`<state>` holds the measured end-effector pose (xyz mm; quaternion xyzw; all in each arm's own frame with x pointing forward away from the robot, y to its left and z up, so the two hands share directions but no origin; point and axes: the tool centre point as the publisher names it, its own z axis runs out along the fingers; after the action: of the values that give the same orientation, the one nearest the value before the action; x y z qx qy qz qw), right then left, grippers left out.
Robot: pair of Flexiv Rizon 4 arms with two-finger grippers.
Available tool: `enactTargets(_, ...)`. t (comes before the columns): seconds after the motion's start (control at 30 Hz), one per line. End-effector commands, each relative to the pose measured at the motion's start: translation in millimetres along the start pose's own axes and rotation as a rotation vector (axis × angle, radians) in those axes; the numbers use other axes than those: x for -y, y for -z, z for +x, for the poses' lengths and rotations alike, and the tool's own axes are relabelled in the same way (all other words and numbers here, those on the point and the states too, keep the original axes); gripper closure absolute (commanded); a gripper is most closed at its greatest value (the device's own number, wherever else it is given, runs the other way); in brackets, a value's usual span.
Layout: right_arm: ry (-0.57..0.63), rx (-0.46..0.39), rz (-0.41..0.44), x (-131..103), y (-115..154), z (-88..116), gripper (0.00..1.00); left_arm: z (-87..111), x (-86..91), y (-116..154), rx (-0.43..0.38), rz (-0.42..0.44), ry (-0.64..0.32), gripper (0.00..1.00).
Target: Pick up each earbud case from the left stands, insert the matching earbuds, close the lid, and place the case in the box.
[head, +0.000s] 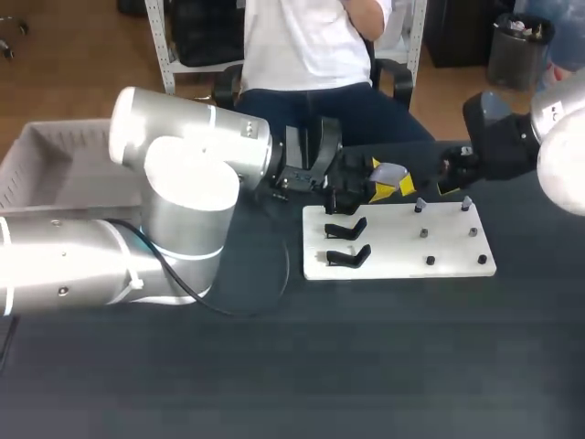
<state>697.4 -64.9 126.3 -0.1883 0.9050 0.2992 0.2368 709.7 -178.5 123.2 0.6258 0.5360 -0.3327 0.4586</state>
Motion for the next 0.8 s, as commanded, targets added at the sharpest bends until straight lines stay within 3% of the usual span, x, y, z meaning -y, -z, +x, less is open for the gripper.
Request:
enactTargets(0.03, 0.003, 0.004, -0.003, -0.4, -0.2, -3.2, 0.0, 2.9, -0.8, -1.9, 0.011, 0.014, 0.002, 1.0)
enactTargets(0.3, 0.023, 0.019, 0.012, -1.9, 5.7, -11.6, 0.0, 7.1, 5.5, -3.5, 0.027, 0.029, 0.023, 1.0)
enactTargets(0.53, 0.079, 0.008, 0.132, 1.0, 19.5, -14.0, 0.0, 12.5, 5.3, 3.8, 0.236, 0.043, 0.149, 1.0)
enactTargets(0.8, 0.097, -0.026, 0.255, 17.4, 36.9, -7.4, 0.0, 4.0, 5.8, 17.3, 0.313, 0.01, 0.208, 1.0)
